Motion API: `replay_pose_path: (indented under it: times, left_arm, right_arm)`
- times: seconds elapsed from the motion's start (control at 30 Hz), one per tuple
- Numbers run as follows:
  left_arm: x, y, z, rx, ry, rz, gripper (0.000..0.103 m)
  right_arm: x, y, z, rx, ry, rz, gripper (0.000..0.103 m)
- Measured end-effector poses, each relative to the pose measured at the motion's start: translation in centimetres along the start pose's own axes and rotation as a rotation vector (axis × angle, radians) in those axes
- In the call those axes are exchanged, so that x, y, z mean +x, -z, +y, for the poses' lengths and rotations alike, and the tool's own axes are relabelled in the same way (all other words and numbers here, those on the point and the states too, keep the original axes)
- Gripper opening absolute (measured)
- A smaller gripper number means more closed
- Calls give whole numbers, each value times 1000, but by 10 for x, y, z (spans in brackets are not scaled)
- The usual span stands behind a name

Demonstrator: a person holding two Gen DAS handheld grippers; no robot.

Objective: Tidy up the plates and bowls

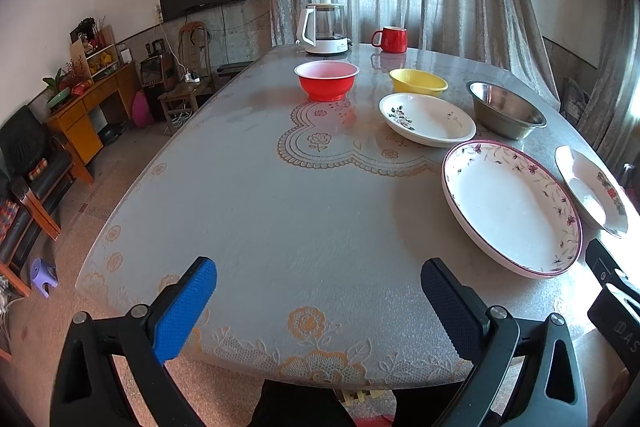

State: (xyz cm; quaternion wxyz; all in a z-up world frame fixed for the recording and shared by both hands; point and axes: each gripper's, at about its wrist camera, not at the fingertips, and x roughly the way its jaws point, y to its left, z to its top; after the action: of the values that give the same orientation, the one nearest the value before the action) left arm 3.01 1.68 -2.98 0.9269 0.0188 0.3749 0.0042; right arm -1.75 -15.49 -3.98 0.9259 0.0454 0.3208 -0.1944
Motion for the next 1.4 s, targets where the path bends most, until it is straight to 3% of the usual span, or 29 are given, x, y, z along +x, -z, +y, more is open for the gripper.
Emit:
replay_pose_path:
  times: [0.73,1.13,1.4]
  left_arm:
    - [5,0,-5,5,25,26,103]
    - [9,-12,-21,70,1,33,103]
    - [10,-21,-32,80,87,52,103]
  right_arm:
    - [4,1,-2,7,-20,12,103]
    - [7,-5,-19,55,15,6,103]
    - [9,-13,-39,105,1,-26,103]
